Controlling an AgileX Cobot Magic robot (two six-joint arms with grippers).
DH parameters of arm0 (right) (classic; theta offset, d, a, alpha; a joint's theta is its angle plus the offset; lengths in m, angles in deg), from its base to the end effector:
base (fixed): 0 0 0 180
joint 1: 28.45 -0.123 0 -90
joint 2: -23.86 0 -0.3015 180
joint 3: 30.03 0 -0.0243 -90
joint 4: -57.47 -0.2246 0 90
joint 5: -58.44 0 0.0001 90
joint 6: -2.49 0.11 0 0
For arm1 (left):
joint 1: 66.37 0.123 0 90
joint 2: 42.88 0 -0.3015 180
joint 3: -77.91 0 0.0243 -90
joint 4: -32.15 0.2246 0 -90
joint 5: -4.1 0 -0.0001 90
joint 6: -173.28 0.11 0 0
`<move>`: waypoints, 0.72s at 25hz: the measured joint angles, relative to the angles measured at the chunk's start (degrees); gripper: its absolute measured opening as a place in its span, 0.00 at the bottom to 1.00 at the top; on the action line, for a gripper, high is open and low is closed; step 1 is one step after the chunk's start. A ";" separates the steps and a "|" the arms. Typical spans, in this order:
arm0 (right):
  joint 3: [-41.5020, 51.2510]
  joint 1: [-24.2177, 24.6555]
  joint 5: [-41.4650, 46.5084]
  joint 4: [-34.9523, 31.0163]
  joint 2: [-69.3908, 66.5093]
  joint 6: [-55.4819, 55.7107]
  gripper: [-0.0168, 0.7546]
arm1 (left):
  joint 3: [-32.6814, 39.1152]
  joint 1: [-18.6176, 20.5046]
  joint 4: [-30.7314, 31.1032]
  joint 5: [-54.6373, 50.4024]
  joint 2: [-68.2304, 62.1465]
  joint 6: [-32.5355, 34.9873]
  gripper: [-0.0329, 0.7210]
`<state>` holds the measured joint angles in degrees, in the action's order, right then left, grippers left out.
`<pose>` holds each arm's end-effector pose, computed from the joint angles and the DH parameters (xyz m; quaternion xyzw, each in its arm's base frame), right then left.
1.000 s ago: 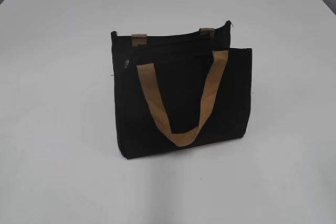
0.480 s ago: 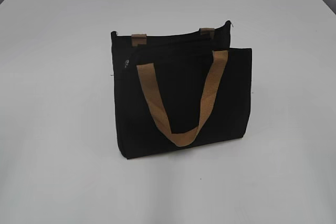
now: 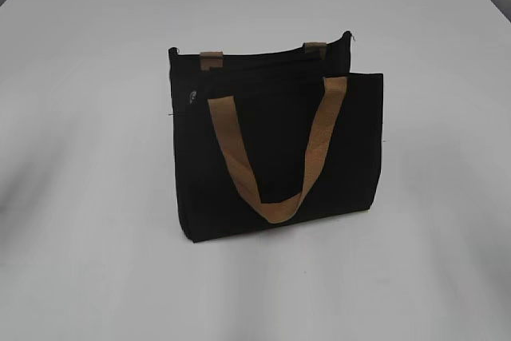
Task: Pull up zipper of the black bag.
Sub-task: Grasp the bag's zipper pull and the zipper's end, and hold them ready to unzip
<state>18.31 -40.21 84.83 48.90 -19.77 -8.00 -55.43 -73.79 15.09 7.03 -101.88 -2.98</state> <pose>0.1002 0.0283 0.2958 -0.1255 0.8481 0.0685 0.5102 0.1735 -0.0210 0.3196 -0.0448 0.7805 -0.1063 0.6144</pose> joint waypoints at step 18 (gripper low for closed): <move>-14.94 -9.58 -8.62 -0.11 -27.96 -2.74 0.57 | 8.75 -20.33 15.45 45.77 -41.48 -10.02 0.41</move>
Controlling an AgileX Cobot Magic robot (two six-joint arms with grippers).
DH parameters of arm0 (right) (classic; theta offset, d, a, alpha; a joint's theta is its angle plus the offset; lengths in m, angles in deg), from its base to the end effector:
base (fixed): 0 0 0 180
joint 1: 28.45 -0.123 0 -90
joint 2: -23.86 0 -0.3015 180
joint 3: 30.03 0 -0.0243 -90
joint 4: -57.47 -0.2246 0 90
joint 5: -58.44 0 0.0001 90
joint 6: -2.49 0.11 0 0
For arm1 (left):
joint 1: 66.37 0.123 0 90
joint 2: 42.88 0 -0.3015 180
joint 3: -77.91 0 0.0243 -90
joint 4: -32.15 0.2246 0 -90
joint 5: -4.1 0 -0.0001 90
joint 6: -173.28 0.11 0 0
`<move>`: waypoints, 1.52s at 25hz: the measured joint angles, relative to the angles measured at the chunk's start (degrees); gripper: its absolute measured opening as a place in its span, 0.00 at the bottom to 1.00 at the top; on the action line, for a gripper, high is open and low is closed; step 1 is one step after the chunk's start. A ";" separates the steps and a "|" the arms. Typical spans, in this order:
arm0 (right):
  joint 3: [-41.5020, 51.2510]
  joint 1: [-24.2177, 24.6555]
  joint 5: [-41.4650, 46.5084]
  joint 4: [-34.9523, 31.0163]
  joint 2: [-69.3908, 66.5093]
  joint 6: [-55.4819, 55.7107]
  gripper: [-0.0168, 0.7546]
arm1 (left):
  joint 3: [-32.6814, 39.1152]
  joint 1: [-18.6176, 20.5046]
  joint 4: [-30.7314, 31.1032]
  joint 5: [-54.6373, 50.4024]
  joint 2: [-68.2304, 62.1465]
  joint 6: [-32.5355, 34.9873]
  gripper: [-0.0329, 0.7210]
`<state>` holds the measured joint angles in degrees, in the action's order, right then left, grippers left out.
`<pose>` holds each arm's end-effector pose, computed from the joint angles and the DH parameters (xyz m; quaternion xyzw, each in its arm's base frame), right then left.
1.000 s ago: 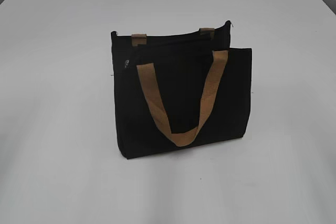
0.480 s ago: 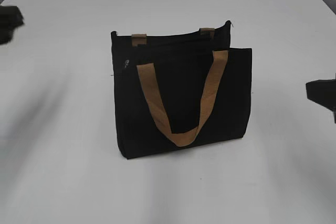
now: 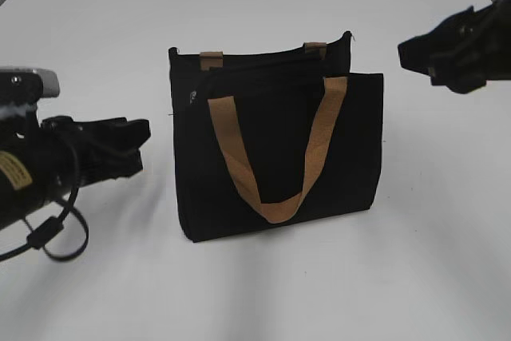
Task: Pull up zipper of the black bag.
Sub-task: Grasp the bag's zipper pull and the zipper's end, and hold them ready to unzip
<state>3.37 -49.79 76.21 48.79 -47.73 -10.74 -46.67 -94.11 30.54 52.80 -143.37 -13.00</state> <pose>0.2036 0.0850 0.3152 -0.2102 0.8513 0.0884 0.4726 0.2434 -0.1254 0.1917 0.1364 0.7933 -0.1707 0.5682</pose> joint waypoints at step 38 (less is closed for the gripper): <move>-5.51 -0.39 0.01 0.00 -6.84 -0.17 0.57 | -7.37 -0.61 5.49 17.31 -21.16 -0.49 0.06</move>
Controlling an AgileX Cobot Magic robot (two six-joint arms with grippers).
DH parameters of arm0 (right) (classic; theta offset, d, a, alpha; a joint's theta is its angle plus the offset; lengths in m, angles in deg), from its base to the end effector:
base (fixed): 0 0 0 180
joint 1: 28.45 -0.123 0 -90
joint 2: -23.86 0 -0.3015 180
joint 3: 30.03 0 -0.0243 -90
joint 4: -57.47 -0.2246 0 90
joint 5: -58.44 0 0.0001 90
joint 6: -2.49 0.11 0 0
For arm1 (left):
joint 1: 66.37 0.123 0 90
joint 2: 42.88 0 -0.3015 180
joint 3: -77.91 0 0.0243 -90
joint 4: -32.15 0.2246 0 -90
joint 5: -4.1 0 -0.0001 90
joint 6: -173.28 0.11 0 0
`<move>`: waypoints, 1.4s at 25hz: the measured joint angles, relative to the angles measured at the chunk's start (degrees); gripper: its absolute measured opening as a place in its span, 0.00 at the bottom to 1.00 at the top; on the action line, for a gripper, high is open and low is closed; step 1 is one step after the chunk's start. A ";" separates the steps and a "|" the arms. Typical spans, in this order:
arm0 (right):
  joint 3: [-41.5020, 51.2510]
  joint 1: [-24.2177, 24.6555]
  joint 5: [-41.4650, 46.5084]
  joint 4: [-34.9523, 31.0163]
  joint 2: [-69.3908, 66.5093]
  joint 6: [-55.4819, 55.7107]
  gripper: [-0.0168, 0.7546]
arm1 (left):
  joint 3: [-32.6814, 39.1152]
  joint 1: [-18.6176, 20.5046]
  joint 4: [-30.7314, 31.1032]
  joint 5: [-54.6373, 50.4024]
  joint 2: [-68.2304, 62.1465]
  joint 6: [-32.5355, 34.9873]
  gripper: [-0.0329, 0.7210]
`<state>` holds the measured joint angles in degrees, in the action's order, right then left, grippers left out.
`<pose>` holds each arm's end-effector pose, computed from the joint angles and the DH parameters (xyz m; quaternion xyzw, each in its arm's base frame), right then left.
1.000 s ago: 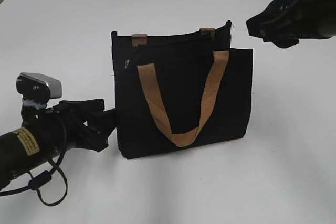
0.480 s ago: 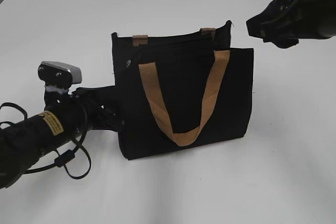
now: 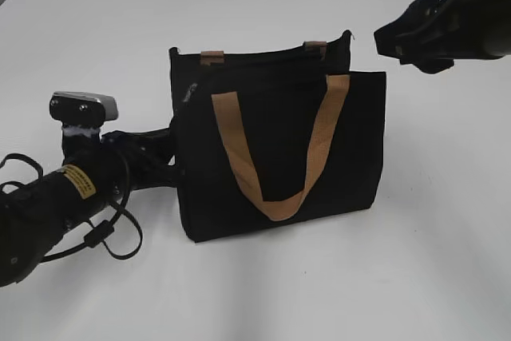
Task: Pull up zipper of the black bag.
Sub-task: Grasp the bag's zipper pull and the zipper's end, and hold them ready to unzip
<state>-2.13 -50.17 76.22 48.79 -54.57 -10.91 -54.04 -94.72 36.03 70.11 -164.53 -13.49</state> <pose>0.2332 0.0984 0.3171 -0.2154 0.8558 0.0879 0.4621 0.2862 -0.1622 0.1369 0.1765 0.7664 -0.2014 0.5839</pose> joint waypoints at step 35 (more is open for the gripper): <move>-20.00 -20.54 6.49 -3.14 -21.91 -15.86 0.39 | 10.08 0.00 0.32 2.61 27.50 0.00 0.05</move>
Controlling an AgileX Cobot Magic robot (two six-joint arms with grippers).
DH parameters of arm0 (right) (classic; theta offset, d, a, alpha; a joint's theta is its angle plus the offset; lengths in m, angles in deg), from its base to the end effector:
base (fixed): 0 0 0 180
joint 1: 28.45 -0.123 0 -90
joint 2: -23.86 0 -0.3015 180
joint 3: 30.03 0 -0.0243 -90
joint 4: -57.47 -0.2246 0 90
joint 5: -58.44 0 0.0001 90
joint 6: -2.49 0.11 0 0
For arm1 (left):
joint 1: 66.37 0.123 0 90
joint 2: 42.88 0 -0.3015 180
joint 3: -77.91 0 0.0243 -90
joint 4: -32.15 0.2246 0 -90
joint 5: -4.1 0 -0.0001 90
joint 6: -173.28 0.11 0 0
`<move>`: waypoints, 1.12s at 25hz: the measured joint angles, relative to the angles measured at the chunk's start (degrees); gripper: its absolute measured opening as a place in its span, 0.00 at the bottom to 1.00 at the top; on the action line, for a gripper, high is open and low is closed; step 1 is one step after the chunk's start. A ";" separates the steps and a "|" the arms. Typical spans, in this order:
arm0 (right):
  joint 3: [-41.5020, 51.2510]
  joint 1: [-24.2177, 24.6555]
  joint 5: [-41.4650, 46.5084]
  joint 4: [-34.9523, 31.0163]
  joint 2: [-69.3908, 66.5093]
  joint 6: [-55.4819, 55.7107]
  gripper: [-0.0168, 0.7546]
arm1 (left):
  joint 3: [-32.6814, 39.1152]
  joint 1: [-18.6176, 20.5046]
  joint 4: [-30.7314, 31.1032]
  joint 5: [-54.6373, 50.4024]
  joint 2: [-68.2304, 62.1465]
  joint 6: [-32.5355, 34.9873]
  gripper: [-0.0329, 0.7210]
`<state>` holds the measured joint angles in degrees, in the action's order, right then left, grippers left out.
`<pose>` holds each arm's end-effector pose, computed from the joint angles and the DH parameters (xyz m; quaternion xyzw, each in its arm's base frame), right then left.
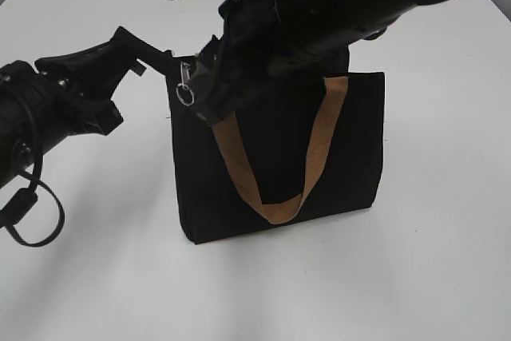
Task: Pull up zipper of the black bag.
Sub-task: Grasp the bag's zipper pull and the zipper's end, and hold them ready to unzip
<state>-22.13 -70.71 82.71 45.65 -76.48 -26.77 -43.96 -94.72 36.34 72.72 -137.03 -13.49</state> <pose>0.2575 0.2465 0.2989 -0.4762 0.7791 0.1214 0.3893 0.2225 -0.1286 0.2481 0.1584 0.6483 -0.2368 0.7061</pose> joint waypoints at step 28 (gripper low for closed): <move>-0.10 0.00 -6.25 -3.20 -3.45 -3.11 0.24 | -3.19 0.00 3.18 -1.07 2.43 0.15 0.05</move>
<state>-22.23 -70.71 76.46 42.45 -79.92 -29.88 -47.15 -94.72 39.52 71.65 -134.60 -13.35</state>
